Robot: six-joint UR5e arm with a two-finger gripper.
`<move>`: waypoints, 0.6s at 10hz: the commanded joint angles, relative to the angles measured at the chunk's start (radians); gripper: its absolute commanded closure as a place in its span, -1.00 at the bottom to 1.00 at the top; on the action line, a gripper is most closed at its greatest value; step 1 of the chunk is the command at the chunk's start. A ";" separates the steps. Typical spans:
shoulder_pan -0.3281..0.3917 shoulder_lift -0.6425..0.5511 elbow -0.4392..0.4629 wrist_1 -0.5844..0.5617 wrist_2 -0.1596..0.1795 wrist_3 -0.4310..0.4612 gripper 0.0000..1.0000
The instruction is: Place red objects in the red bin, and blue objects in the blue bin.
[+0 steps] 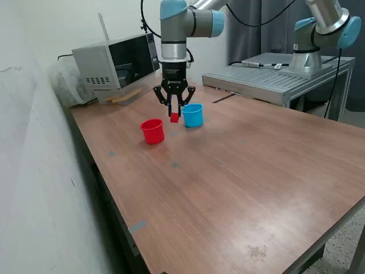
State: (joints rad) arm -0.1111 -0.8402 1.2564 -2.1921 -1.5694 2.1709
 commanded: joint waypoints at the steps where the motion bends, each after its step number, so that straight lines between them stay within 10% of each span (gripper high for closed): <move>1: -0.114 -0.022 -0.009 0.002 -0.057 0.121 1.00; 6: -0.128 -0.020 -0.008 0.002 -0.058 0.368 1.00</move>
State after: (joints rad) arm -0.2358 -0.8596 1.2474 -2.1924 -1.6238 2.4407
